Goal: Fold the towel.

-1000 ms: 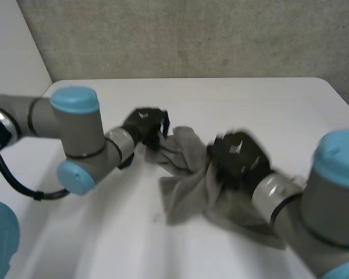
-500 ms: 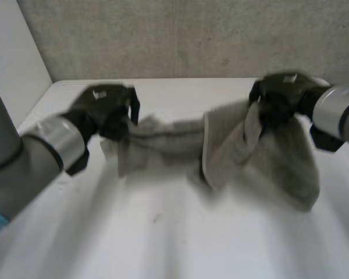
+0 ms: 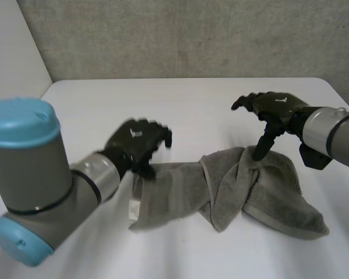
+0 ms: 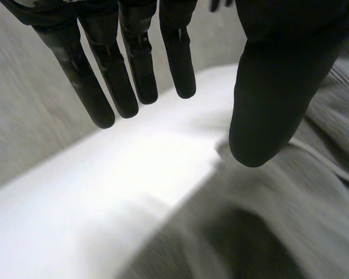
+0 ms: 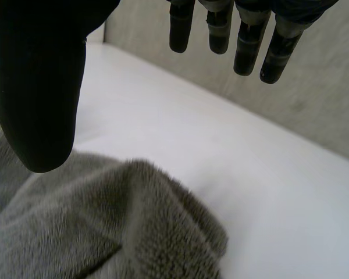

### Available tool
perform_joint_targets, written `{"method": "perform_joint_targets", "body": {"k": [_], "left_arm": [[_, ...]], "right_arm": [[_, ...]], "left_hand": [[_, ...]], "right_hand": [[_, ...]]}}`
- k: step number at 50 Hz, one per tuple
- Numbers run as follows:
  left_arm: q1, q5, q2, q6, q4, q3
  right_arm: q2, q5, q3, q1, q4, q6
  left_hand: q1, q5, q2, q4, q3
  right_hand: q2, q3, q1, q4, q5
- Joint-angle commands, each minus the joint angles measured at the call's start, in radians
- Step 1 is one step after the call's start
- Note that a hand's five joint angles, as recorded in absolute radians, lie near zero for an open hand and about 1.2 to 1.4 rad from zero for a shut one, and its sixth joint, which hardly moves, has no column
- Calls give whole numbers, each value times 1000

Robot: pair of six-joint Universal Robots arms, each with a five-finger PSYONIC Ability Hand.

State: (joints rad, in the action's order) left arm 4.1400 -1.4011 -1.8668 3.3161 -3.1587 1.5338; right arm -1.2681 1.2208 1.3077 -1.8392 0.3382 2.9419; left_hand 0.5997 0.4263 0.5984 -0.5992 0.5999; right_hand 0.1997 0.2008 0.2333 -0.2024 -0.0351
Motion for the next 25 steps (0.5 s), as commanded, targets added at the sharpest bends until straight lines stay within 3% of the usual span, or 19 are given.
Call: {"method": "perform_joint_targets", "body": {"k": [1, 14, 25], "left_arm": [[23, 8, -6, 0, -4, -99], [20, 25, -270, -10, 55, -307], [9, 133, -433, -10, 121, -432]], "right_arm": [[-195, 72, 239, -12, -162, 59], [-197, 151, 490, -230, -329, 36], [-111, 316, 633, -302, -556, -173]], "left_hand": [[22, 21, 23, -22, 22], [22, 21, 23, -22, 22], [-52, -53, -50, 51, -52]], "right_hand": [[126, 125, 92, -123, -116], [232, 231, 198, -229, -222], [276, 275, 242, -273, -266]]}}
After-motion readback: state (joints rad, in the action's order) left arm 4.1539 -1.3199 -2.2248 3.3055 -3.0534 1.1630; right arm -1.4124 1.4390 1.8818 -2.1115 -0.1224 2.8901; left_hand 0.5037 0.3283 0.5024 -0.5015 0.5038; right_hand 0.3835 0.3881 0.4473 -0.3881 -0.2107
